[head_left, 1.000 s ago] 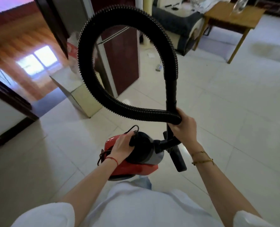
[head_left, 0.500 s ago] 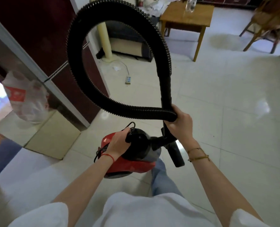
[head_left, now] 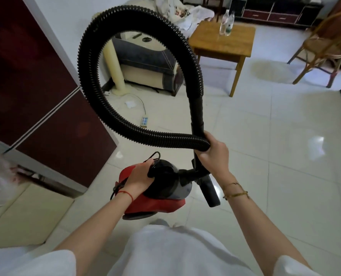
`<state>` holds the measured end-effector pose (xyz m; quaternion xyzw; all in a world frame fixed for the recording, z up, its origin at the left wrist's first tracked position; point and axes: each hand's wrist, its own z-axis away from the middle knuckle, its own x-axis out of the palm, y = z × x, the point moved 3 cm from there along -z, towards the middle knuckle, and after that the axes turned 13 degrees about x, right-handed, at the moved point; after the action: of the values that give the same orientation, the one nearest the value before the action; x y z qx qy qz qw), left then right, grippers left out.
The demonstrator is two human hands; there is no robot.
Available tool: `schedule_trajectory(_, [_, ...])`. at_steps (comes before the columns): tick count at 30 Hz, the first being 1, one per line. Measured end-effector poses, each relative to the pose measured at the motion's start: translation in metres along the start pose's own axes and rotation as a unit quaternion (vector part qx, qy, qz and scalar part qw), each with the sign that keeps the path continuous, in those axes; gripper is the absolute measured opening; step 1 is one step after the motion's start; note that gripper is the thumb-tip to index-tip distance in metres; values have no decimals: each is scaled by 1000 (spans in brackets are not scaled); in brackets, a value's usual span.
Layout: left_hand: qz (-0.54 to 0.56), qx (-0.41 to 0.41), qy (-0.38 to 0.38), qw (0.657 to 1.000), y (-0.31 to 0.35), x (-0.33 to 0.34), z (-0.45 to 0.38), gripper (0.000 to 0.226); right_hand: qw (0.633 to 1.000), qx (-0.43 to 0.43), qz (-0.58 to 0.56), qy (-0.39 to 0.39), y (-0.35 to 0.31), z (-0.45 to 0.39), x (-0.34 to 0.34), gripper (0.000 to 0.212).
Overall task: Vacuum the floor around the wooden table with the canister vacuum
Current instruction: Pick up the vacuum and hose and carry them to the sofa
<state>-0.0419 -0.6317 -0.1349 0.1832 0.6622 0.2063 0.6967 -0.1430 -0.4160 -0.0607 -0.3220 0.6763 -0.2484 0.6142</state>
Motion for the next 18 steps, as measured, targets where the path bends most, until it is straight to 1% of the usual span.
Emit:
schedule_trajectory(4, [14,-12,-8,1000,-9,-12,-81,4,1000,-7,8,5,-3,-83,14,43])
schedule_trajectory(10, [8,-14,3,1000,-36,-27,-203,6,1000,-17,17,7,-3,-208,53,42])
schedule_trajectory(18, [22,9,11,1000,-84,-48,-362,11,1000,-14,20,-10,-11,-371,113,45])
